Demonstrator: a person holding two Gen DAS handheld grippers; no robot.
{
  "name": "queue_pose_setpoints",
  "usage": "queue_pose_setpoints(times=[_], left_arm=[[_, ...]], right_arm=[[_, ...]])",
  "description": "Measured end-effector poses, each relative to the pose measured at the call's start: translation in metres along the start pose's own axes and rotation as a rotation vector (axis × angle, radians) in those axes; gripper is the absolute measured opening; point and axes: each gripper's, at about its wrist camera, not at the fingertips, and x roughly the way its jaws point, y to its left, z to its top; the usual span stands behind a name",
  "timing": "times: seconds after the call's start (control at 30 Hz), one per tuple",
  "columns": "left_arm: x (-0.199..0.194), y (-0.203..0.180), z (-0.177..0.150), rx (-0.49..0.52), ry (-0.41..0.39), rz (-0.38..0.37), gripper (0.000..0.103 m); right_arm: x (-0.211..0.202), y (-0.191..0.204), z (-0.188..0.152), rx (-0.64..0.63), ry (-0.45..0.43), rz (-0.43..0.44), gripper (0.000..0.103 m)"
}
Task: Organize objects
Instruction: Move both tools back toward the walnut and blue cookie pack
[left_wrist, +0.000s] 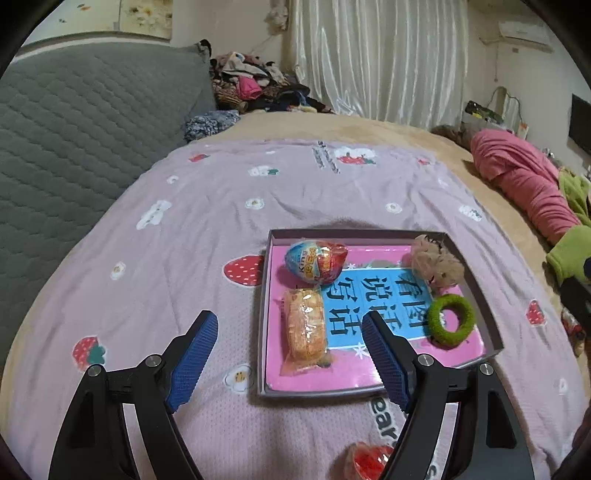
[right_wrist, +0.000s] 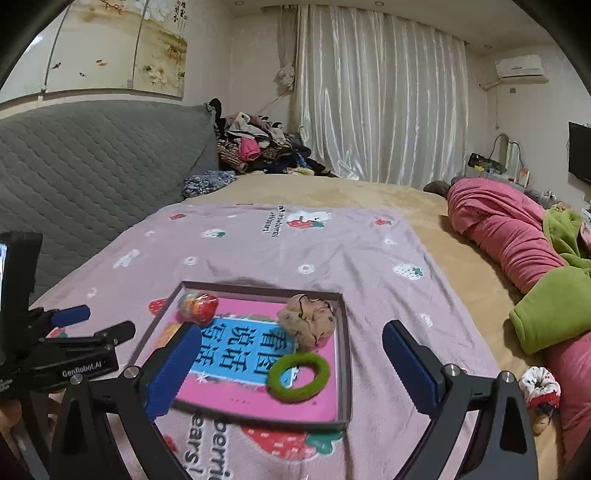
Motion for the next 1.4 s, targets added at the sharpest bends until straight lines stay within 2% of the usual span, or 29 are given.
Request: queue_pose_setpoints(times=[0.3,0.6,0.83,1.1,1.4], left_arm=[[-0.051,-0.002,-0.013,0.022,0.017,0.015,0.082],[-0.12,-0.002,-0.014,0.03,-0.036,0.008,0.082],[-0.161,-0.002,-0.033,0.035,-0.042,0.017,0.082],[-0.189,-0.006,-0.067,0.055,-0.033,0.016,0.082],[-0.197,-0.004,-0.106,0.053,-0.004,0.013,0.082]], right_arm=[[-0.045,-0.003,-0.001,0.021,0.012,-0.013,0.1],[-0.106,-0.002,0.009,0.001,-0.028,-0.029,0.102],[-0.147,-0.002,-0.003,-0.01,-0.027,-0.034,0.102],[-0.184,0.003,-0.023,-0.014,-0.031,-0.02,0.102],[-0.201,0.016,-0.057,-0.022,0.001,-0.006,0.102]])
